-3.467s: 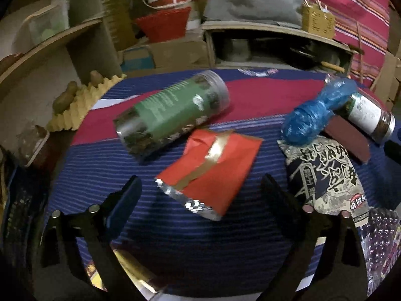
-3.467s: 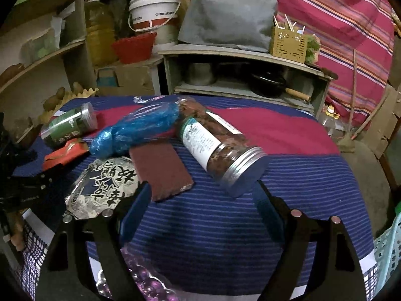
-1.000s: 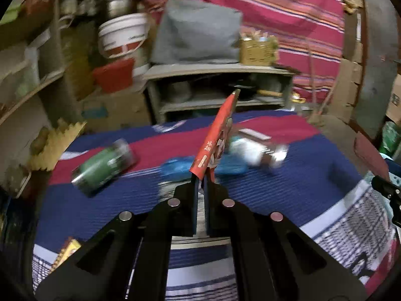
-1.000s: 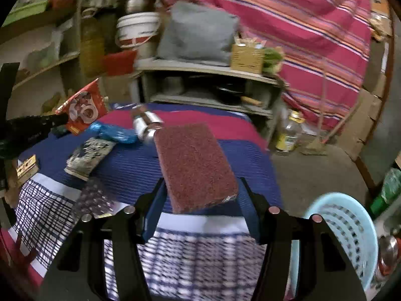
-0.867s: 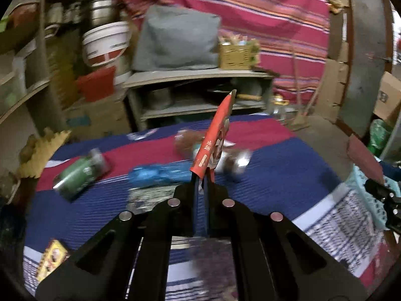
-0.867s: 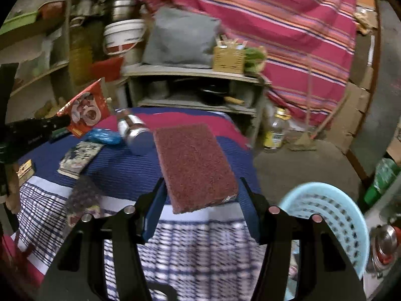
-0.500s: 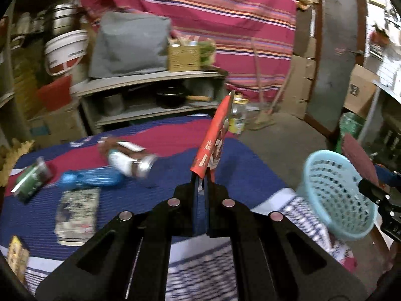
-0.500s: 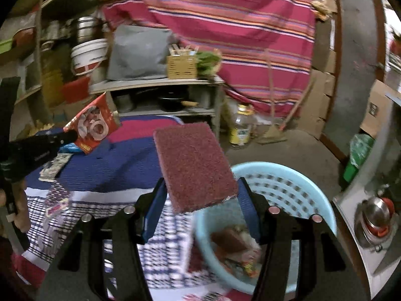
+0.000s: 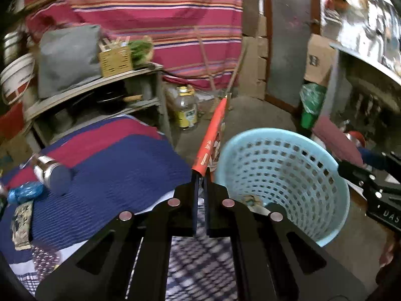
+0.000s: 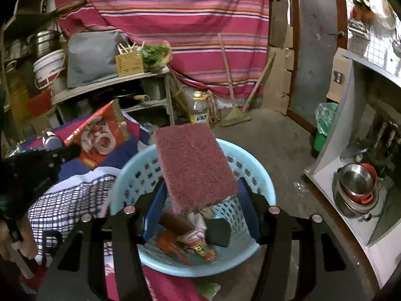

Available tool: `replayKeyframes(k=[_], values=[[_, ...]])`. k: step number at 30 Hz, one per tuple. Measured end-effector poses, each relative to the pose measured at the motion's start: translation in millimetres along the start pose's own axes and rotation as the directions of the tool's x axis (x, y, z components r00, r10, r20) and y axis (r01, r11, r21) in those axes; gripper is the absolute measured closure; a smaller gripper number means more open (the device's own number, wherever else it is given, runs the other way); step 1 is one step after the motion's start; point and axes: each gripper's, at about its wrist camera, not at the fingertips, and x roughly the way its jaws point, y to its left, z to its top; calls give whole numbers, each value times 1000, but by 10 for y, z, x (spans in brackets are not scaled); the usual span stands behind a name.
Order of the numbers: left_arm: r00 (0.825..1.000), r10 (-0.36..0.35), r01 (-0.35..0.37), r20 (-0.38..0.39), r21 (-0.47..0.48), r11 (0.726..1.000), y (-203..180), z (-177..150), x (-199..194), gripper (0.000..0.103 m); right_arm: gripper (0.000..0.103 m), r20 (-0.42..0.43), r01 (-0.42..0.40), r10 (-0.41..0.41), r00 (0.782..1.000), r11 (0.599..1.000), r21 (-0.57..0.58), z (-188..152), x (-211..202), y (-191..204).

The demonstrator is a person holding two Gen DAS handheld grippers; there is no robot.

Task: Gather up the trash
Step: 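Open the left tool over the basket while the right tool releases the brown pad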

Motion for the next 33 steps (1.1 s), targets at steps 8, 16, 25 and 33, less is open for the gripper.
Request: replayKeyframes(k=[8, 16, 25, 33], values=[[997, -71, 72, -22, 51, 996, -401, -6, 131, 101, 46, -7, 19, -18, 1000, 999, 34, -57, 36, -273], [996, -70, 73, -49, 60, 995, -484, -47, 207, 81, 46, -18, 34, -33, 999, 997, 66, -54, 95, -407], [1000, -12, 12, -5, 5, 1000, -286, -7, 104, 42, 46, -34, 33, -31, 999, 998, 55, -62, 198, -363], [996, 82, -80, 27, -60, 995, 154, 16, -56, 14, 45, -49, 26, -24, 999, 998, 49, -22, 407, -125]])
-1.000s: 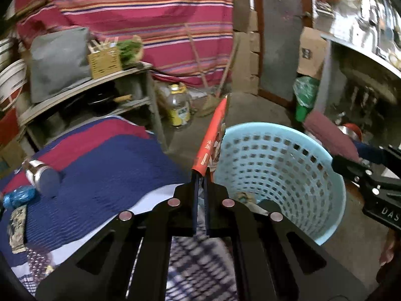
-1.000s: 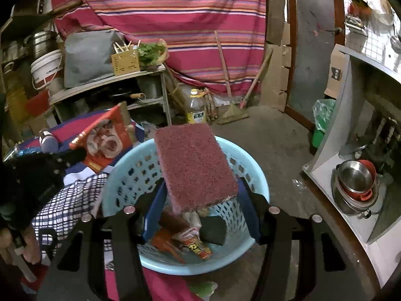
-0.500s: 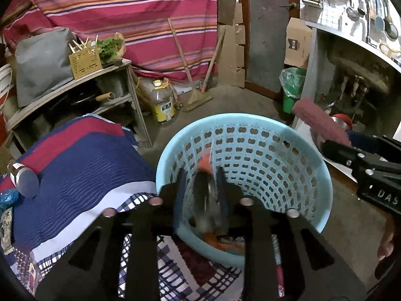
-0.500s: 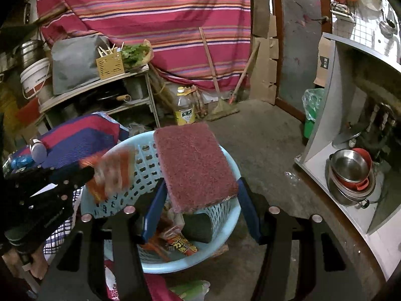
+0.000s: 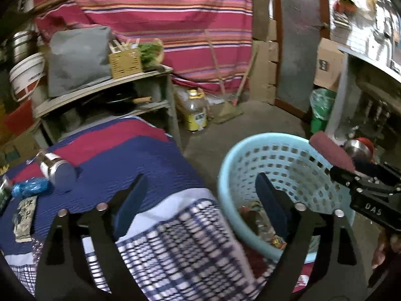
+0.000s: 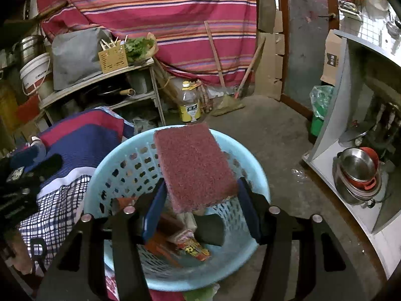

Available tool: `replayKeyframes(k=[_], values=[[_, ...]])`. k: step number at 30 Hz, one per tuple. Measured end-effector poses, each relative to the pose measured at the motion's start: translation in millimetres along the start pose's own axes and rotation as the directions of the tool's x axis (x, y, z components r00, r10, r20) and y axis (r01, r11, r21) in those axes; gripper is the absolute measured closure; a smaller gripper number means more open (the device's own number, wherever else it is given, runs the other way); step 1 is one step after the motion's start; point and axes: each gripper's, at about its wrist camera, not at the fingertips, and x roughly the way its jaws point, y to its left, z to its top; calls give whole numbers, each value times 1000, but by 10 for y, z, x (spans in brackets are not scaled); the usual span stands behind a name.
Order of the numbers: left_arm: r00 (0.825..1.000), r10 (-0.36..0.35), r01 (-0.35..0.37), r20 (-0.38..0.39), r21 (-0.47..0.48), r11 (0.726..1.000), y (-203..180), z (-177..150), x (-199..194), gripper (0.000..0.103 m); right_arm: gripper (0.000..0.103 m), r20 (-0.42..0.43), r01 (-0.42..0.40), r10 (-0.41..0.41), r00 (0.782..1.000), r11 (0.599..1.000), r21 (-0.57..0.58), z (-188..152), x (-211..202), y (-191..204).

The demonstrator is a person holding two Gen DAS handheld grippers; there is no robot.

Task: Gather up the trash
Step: 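Open the left tool over the basket while the right tool releases the brown pad, then move both tools back over the table toward the remaining trash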

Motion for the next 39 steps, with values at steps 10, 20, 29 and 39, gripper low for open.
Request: replayKeyframes(k=[10, 20, 29, 39], values=[[990, 141, -140, 8, -52, 989, 691, -29, -137, 6, 23, 10, 28, -28, 1000, 1000, 11, -9, 117, 152], [967, 254, -251, 10, -106, 962, 1424, -128, -399, 6, 21, 49, -37, 40, 998, 998, -42, 24, -137, 655], [945, 327, -323, -8, -182, 929, 2106, -247, -602, 6, 19, 82, -148, 165, 983, 972, -183, 63, -429, 1514], [924, 372, -382, -87, -260, 887, 2933, -501, -618, 6, 19, 60, -228, 253, 966, 935, -271, 26, -368, 2406]])
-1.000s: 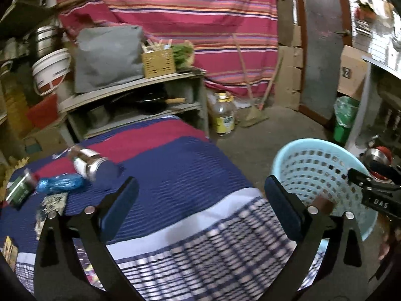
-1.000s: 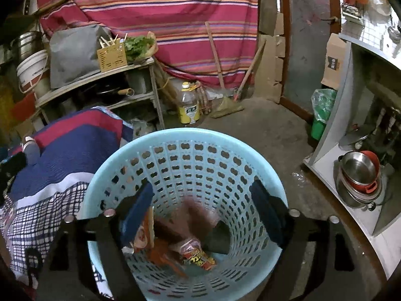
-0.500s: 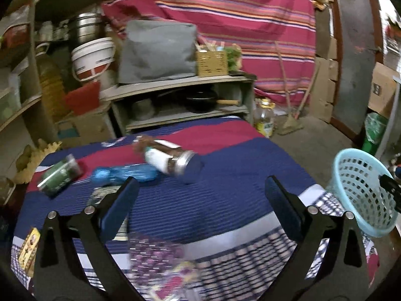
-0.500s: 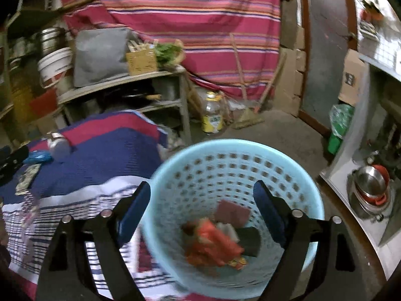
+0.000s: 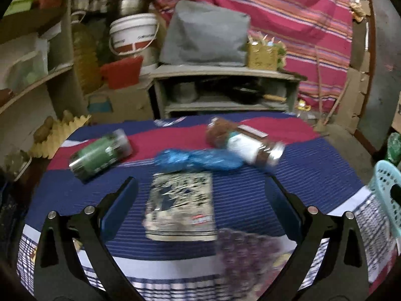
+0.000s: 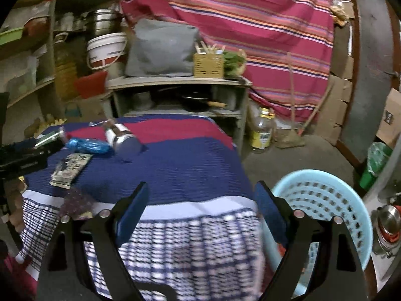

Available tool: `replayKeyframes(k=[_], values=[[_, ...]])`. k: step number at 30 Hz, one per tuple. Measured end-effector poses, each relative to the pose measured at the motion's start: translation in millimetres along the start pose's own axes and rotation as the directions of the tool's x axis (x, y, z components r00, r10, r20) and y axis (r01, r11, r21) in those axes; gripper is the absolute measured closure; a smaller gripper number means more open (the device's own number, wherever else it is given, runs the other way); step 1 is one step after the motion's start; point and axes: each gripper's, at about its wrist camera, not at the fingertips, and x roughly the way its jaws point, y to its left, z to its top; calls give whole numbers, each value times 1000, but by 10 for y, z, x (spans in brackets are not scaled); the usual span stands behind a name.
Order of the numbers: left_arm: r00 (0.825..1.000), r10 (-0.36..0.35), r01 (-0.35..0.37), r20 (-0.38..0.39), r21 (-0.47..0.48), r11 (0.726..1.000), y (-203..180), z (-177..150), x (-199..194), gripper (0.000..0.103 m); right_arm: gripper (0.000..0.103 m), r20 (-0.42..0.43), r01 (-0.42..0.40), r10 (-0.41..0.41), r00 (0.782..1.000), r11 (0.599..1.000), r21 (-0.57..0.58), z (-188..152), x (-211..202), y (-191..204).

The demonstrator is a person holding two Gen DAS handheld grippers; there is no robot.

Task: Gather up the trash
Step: 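Move both tools back over the table toward the remaining trash, then grasp the dark patterned snack bag with the left tool while the right tool grasps the blue plastic bag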

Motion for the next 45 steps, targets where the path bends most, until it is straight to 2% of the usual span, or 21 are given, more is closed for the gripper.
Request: replayKeyframes(k=[4, 8, 13, 19, 22, 24, 30, 32, 34, 35, 36, 38, 40, 42, 45], values=[[996, 43, -45, -76, -26, 999, 267, -68, 234, 6, 19, -21, -24, 24, 1000, 1000, -14, 19, 195, 226], [990, 24, -36, -138, -81, 996, 442, -124, 427, 6, 19, -49, -52, 51, 997, 999, -17, 38, 387, 428], [983, 24, -36, -180, -63, 997, 517, -208, 635, 6, 19, -67, -63, 59, 996, 996, -64, 69, 529, 633], [962, -54, 14, -268, -149, 989, 673, -335, 884, 7, 19, -93, -81, 77, 993, 996, -38, 69, 656, 675], [958, -72, 34, -279, -141, 989, 633, -350, 911, 10, 19, -107, -92, 88, 990, 995, -31, 67, 732, 718], [954, -70, 40, -293, -106, 994, 557, -363, 933, 15, 19, -111, -93, 89, 990, 995, -33, 76, 770, 749], [952, -85, 74, -294, -50, 996, 416, -360, 913, 37, 19, -122, -106, 102, 987, 994, -25, 110, 833, 847], [954, -83, 74, -290, -41, 996, 405, -341, 899, 59, 19, -122, -108, 104, 987, 994, -28, 122, 837, 881], [955, -72, 63, -288, -42, 997, 433, -331, 892, 71, 19, -124, -108, 103, 987, 993, -35, 130, 838, 936], [954, -79, 66, -288, -54, 996, 467, -325, 889, 80, 19, -124, -108, 103, 987, 993, -39, 129, 831, 956], [954, -79, 63, -290, -63, 996, 501, -323, 887, 86, 19, -124, -108, 102, 987, 993, -45, 132, 831, 989], [949, -112, 86, -294, -100, 991, 593, -315, 888, 90, 19, -127, -109, 101, 987, 992, -59, 141, 832, 1074], [948, -114, 85, -297, -109, 990, 649, -313, 882, 103, 19, -126, -110, 100, 987, 991, -77, 155, 831, 1162], [943, -133, 99, -304, -124, 987, 701, -313, 868, 103, 19, -123, -110, 98, 988, 990, -94, 174, 825, 1235], [955, -107, 80, -278, -106, 991, 754, -261, 773, 103, 19, -115, -115, 102, 988, 986, -120, 233, 815, 1355]])
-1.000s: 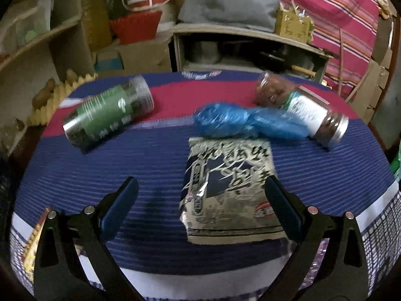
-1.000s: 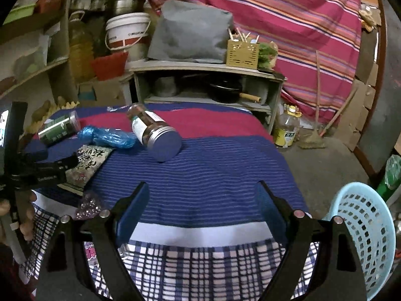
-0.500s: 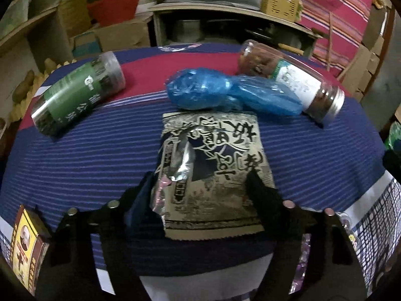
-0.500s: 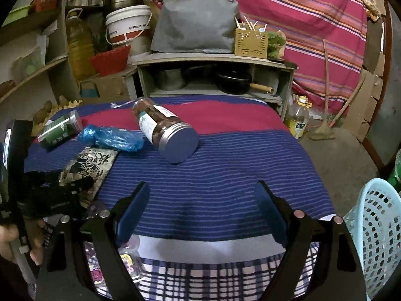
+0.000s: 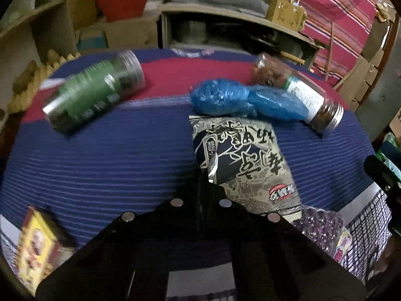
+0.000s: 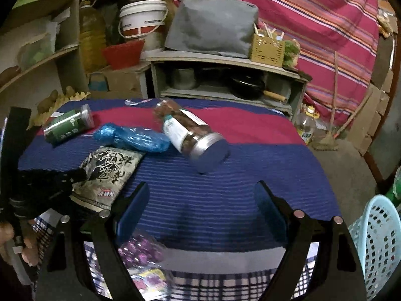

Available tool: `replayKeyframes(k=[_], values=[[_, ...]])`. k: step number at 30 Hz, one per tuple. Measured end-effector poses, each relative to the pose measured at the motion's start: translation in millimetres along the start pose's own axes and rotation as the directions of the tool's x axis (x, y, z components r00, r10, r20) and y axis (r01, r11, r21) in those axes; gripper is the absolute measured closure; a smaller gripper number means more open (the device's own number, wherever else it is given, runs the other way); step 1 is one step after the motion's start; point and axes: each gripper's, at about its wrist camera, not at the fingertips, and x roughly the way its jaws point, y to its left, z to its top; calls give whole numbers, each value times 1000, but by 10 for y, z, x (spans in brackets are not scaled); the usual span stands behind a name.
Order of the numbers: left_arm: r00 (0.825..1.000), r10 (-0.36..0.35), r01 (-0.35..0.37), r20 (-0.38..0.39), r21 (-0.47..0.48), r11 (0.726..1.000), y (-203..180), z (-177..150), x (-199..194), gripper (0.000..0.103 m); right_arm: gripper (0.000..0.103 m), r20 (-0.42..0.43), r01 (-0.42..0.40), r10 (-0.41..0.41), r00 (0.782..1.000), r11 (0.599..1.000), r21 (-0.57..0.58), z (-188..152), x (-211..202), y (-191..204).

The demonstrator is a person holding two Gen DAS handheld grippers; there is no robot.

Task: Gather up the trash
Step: 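Grasp the dark patterned snack bag with the left tool while the right tool grasps the blue plastic bag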

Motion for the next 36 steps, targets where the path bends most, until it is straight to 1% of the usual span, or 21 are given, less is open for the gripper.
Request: replayKeyframes(k=[3, 6, 9, 11, 13, 18, 20, 23, 24, 25, 26, 27, 28, 29, 30, 31, 32, 34, 36], values=[[998, 25, -24, 57, -9, 1000, 119, 46, -214, 103, 19, 10, -1, 1, 1000, 999, -35, 84, 10, 134], [994, 60, -58, 92, -28, 998, 277, 75, -364, 103, 19, 18, 0, 2, 1000, 998, -69, 161, 47, 269], [990, 86, -79, 109, -70, 994, 450, 100, -448, 103, 19, 9, -7, 8, 1000, 995, -99, 211, 144, 406], [985, 121, -109, 123, -96, 989, 576, 103, -509, 103, 19, -3, -9, 8, 1000, 992, -124, 247, 241, 502], [981, 132, -116, 140, -113, 987, 679, 107, -561, 103, 19, -17, -14, 12, 1000, 990, -140, 280, 341, 587], [971, 178, -153, 161, -154, 976, 875, 116, -616, 103, 19, -90, -64, 49, 995, 984, -167, 308, 689, 792], [970, 185, -160, 158, -155, 975, 916, 113, -604, 103, 19, -131, -84, 60, 990, 979, -186, 279, 817, 879], [969, 195, -169, 148, -172, 970, 996, 102, -591, 103, 19, -173, -94, 55, 983, 971, -221, 216, 931, 967], [970, 195, -168, 145, -179, 969, 1021, 106, -589, 103, 20, -182, -95, 52, 982, 968, -234, 202, 952, 990], [971, 194, -166, 143, -185, 969, 1039, 116, -580, 103, 25, -184, -98, 54, 981, 966, -240, 195, 951, 995], [971, 194, -166, 142, -185, 969, 1041, 121, -574, 103, 33, -188, -113, 68, 980, 964, -240, 195, 947, 992], [971, 194, -167, 143, -182, 969, 1048, 124, -571, 103, 38, -194, -126, 80, 978, 964, -236, 195, 944, 984], [970, 196, -170, 143, -176, 970, 1043, 127, -568, 103, 47, -202, -135, 88, 975, 964, -229, 191, 938, 964], [969, 198, -173, 145, -169, 970, 1034, 131, -567, 103, 54, -205, -143, 97, 974, 964, -223, 192, 935, 954], [969, 198, -174, 148, -162, 971, 1024, 133, -570, 103, 59, -211, -165, 120, 970, 964, -208, 188, 916, 928], [969, 199, -175, 150, -157, 972, 1010, 131, -572, 103, 71, -212, -176, 132, 968, 964, -201, 186, 905, 914], [968, 200, -177, 152, -153, 972, 997, 131, -578, 103, 80, -211, -192, 152, 966, 963, -187, 187, 872, 885], [967, 199, -177, 159, -146, 973, 952, 125, -601, 103, 86, -195, -210, 178, 965, 965, -155, 199, 792, 805], [967, 194, -171, 167, -142, 975, 921, 120, -637, 103, 89, -171, -211, 188, 967, 969, -128, 225, 723, 734]])
